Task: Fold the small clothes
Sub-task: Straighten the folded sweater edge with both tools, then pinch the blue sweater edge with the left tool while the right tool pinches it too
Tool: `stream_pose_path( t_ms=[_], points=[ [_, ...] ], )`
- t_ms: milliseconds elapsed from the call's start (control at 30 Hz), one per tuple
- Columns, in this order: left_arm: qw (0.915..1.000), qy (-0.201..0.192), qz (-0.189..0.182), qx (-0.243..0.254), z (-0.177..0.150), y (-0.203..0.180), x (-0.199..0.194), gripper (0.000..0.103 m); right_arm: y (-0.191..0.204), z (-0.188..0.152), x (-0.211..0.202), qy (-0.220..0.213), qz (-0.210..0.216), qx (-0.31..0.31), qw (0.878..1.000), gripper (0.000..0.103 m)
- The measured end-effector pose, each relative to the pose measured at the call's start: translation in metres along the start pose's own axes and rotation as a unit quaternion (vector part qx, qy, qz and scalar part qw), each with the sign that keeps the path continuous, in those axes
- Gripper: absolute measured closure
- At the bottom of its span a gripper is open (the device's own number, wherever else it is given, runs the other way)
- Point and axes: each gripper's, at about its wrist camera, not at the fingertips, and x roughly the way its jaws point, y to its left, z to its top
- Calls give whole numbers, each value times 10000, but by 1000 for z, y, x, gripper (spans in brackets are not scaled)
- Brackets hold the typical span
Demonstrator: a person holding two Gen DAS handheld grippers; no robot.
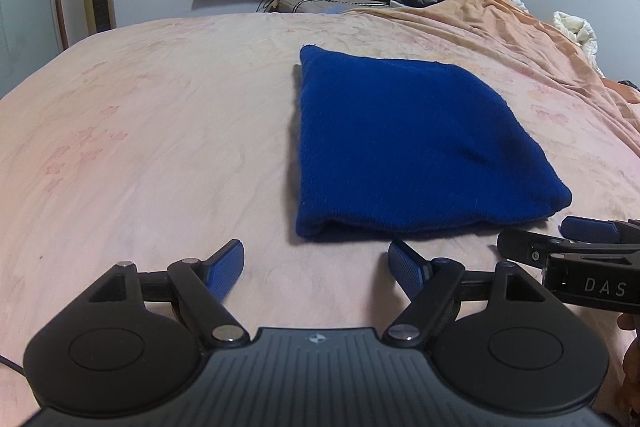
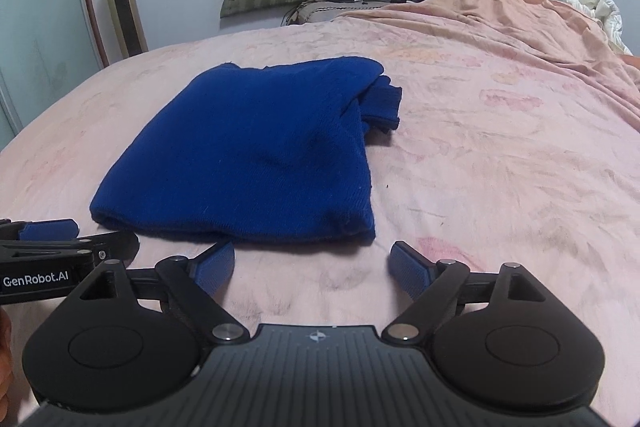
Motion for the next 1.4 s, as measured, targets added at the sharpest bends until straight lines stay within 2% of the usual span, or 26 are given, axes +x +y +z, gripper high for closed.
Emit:
stream_pose_path(
  t_ms=[267,433,600,633,733,900,1067,1133,1233,1333,1400],
  points=[
    [10000,-29,12,-21,-4,2,-2,24,2,-4,0,10,-17,-38,10000,9],
    [9999,-111,-59,-32,-3,5,-8,24,4,-4,-7,-40,0,-85,10000,10],
    [9992,-343,-182,-60,25,20,-12,23,-20,19,-20,-328,150,210,9991,8],
    [9992,-340,-213,-78,36,25,-8,18,-28,27,-18,-356,178,343,9986,8],
    [9978,-295,-496,-312,68,38,10,17,-57,54,3,-331,395,854,9950,7],
    [9935,-143,-961,-595,107,53,55,17,-92,87,65,9,865,1562,9839,8],
    [9820,266,-1631,-910,131,63,107,17,-105,108,121,244,1522,1984,9679,13],
    [9734,431,-1935,-1147,140,68,127,17,-108,116,134,240,1735,2066,9626,17],
    [9618,573,-2273,-1414,153,74,152,17,-111,129,154,315,2069,2141,9541,28],
    [9539,580,-2516,-1530,164,75,171,17,-111,140,172,434,2259,2112,9500,45],
    [9531,456,-2583,-1507,170,72,178,20,-110,145,183,487,2285,2109,9492,62]
  ],
)
